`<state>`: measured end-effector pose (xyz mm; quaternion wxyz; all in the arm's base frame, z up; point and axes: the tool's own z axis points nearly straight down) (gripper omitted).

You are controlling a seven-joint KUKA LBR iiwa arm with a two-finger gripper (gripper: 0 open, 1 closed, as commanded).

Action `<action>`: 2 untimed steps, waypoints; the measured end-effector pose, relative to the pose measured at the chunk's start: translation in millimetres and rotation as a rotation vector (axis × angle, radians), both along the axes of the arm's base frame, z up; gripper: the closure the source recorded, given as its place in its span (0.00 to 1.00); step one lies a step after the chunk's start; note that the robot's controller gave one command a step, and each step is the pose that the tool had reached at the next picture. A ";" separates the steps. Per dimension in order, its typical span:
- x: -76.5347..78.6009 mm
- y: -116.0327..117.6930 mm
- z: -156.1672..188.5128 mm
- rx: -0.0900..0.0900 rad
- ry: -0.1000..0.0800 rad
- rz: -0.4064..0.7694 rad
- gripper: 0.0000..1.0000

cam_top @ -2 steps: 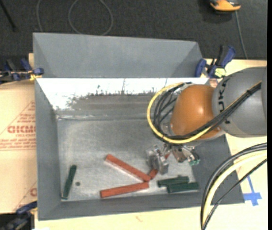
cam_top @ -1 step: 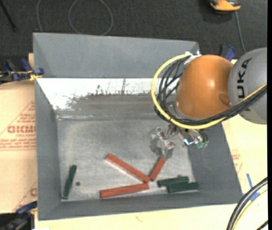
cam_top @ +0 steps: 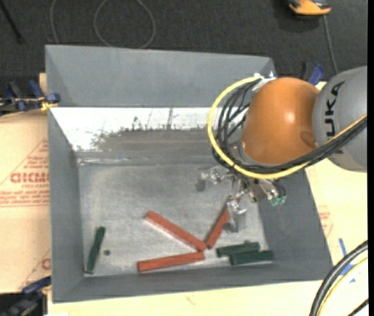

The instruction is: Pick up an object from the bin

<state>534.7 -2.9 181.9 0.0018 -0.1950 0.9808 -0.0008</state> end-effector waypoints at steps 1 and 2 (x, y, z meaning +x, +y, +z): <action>-53.4 -10.2 -106.1 0.003 -0.009 -0.012 0.00; -55.3 -10.7 -105.3 0.001 -0.001 -0.008 1.00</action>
Offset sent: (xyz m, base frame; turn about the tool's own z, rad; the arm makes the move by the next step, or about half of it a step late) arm -0.0562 -0.0103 -0.1054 0.0177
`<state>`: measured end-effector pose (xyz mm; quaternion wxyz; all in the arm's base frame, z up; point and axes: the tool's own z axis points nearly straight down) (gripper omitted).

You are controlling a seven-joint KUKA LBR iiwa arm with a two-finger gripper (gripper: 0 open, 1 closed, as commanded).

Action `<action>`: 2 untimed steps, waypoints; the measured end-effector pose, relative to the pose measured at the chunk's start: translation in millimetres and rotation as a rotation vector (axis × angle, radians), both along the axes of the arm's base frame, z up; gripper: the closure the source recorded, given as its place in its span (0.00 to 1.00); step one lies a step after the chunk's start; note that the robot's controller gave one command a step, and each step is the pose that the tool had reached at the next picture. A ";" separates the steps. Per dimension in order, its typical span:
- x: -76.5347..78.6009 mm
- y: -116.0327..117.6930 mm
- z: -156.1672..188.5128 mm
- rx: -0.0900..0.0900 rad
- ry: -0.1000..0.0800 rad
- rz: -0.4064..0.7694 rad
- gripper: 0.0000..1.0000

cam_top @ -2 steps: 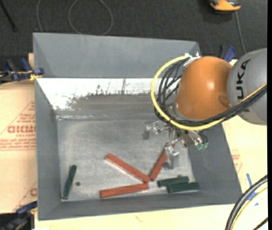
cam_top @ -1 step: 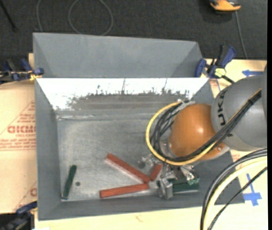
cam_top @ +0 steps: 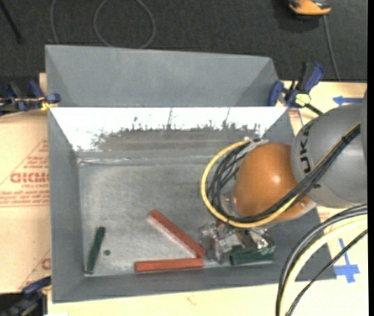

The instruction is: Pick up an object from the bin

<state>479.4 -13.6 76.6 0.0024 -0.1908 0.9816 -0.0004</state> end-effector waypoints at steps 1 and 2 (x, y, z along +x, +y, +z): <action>-1.7 29.8 98.8 -0.001 -0.003 0.259 1.00; -5.3 0.1 201.2 -0.004 -0.007 0.275 1.00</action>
Offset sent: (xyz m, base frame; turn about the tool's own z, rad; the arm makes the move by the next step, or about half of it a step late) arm -0.0038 0.0301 0.0964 -0.2597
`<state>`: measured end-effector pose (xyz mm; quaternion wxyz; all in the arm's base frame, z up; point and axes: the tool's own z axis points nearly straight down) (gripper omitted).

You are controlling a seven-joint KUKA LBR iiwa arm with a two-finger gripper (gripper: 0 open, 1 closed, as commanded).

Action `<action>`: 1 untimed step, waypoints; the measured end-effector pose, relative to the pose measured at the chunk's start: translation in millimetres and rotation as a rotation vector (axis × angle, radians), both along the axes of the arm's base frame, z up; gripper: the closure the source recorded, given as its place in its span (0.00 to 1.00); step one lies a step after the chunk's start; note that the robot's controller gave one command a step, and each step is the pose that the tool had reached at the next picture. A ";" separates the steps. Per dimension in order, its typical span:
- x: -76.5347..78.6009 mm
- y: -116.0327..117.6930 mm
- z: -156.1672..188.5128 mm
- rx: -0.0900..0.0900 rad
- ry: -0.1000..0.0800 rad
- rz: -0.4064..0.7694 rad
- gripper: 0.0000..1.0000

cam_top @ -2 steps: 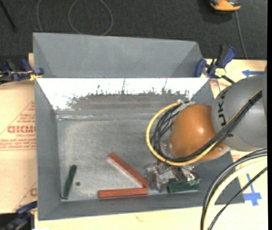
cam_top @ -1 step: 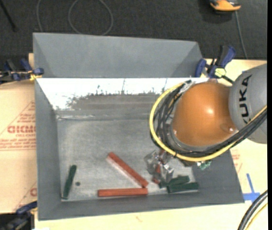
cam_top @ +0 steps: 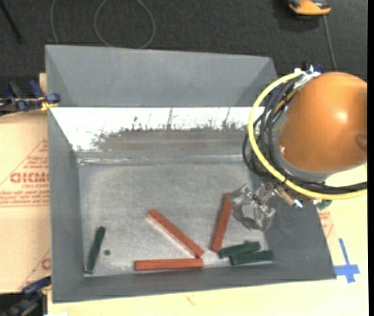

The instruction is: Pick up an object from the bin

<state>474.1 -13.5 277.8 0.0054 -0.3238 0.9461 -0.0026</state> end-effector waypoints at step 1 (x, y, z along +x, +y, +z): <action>25.5 31.9 -136.1 -0.002 0.014 0.574 1.00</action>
Offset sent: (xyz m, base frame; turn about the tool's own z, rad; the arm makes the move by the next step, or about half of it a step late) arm 0.0257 0.0329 -0.1349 -0.5759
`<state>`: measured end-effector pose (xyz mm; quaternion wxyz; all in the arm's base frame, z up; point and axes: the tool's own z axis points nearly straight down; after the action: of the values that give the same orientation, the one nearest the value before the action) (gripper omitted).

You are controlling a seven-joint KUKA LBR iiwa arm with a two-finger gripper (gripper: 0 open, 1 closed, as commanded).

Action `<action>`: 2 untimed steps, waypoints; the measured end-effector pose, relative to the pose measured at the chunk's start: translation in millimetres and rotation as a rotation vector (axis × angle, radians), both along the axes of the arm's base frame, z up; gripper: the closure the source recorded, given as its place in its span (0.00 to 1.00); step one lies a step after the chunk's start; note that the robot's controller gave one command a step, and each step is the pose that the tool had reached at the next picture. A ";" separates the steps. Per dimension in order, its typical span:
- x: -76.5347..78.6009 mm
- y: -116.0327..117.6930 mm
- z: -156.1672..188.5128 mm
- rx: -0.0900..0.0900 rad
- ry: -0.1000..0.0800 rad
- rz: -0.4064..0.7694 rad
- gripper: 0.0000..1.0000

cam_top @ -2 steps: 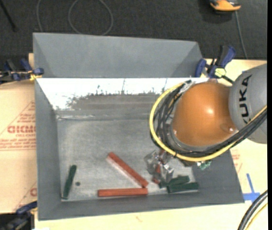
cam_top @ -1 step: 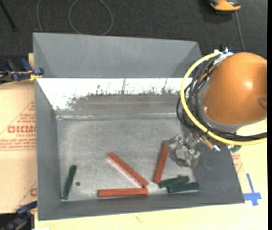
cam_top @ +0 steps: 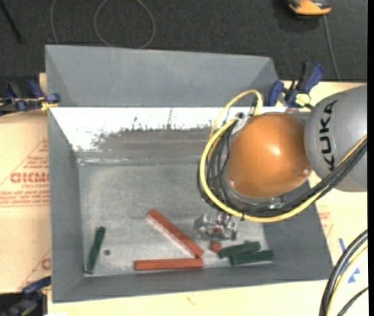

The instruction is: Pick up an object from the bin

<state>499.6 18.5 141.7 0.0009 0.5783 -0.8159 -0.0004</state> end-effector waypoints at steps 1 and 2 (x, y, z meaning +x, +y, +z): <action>-19.4 39.5 -24.5 0.003 0.000 -0.010 1.00; 1.9 92.7 23.9 0.003 -0.008 0.264 1.00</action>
Offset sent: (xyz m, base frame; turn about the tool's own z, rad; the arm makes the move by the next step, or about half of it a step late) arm -0.0186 0.0369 -0.0235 0.0143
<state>501.5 111.2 165.7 -0.0034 0.6807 -0.7325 0.0007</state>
